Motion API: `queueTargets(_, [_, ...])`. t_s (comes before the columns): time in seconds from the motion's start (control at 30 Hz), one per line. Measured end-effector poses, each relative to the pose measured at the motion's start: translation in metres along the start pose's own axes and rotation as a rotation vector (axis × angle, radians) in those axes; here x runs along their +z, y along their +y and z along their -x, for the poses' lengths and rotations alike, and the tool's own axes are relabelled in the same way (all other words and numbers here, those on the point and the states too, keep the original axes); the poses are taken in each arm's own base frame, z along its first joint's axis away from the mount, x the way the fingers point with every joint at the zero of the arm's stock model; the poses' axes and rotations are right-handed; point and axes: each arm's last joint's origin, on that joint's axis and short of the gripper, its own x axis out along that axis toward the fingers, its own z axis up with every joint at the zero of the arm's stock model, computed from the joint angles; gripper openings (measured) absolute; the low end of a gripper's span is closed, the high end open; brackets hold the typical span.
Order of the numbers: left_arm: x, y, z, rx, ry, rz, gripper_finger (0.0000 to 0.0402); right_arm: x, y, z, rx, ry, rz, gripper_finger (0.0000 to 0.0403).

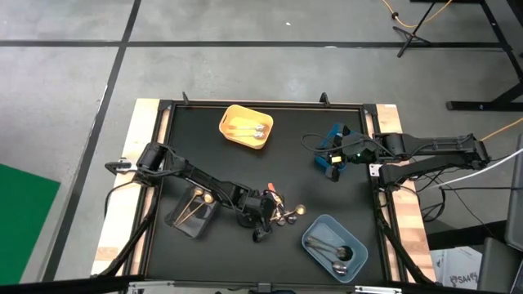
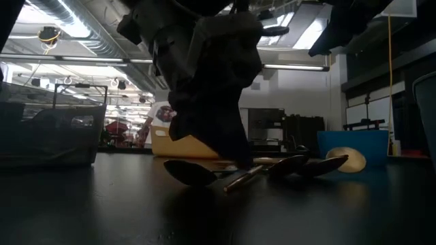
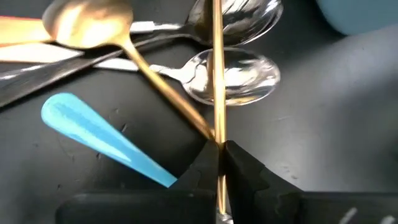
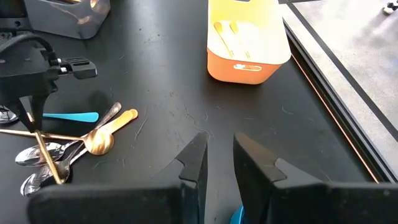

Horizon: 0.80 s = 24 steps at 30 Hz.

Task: Sort silverware by color (type)
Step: Put the gold spoon into the black bin

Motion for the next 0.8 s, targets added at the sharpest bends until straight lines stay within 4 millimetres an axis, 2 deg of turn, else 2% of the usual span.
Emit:
queueTargets(0.23, [0.01, -0.007, 0.024, -0.014, -0.062, 0.001, 0.0003, 0.0, 0.0, 0.0, 0.0, 0.0, 0.0, 0.0067])
queueTargets(0.37, [0.015, -0.01, 0.052, 0.015, -0.091, 0.0, 0.0003, 0.0, 0.0, 0.0, 0.0, -0.001, 0.0, 0.0067])
queueTargets(0.63, [0.016, -0.013, 0.134, 0.105, -0.147, 0.007, 0.0002, 0.0, 0.0, 0.0, 0.0, -0.001, 0.0, 0.0067])
queueTargets(0.8, [0.002, -0.013, 0.189, 0.156, -0.177, 0.044, 0.0002, 0.0, 0.0, 0.0, 0.0, 0.0, 0.0, 0.0067])
